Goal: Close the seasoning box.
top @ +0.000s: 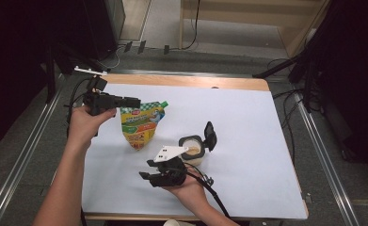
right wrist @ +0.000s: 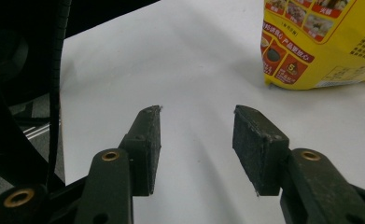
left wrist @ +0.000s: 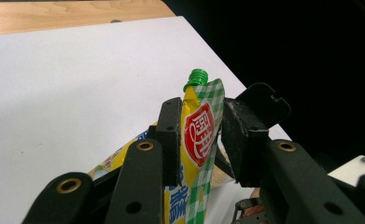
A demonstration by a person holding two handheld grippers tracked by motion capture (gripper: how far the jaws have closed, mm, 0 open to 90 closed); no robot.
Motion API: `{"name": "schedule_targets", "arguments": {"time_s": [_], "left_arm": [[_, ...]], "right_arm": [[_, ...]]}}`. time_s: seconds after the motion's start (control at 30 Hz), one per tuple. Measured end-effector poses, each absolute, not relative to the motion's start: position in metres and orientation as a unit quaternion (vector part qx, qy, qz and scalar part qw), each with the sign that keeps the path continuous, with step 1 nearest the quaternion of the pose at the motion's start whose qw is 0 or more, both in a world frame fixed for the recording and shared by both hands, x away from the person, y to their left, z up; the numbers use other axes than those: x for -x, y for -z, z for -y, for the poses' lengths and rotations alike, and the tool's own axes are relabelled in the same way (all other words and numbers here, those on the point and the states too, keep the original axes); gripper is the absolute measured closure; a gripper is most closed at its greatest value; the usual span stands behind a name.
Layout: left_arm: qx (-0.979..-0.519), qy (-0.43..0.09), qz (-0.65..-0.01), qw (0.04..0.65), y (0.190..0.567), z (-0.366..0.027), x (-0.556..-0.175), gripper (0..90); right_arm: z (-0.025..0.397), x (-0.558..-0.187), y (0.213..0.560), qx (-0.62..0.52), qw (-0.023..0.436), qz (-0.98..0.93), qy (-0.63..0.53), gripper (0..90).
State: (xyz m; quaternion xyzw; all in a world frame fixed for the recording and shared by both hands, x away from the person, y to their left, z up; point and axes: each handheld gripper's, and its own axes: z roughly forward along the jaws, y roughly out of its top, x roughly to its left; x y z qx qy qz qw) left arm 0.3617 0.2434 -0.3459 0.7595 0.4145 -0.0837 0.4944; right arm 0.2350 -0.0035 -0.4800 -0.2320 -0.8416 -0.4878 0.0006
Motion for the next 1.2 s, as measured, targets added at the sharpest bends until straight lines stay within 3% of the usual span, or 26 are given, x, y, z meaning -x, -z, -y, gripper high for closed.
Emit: {"name": "schedule_targets", "arguments": {"time_s": [0.7, 1.2], "left_arm": [[-0.74, 0.074, -0.45, 0.494, 0.337, -0.273, -0.358, 64.1], [-0.744, 0.064, -0.467, 0.474, 0.359, -0.281, -0.366, 57.4]], "right_arm": [[0.024, -0.243, 0.458, 0.249, 0.0, 0.837, 0.487, 55.8], [0.056, -0.259, 0.425, 0.268, -0.005, 0.826, 0.495, 59.7]]}}
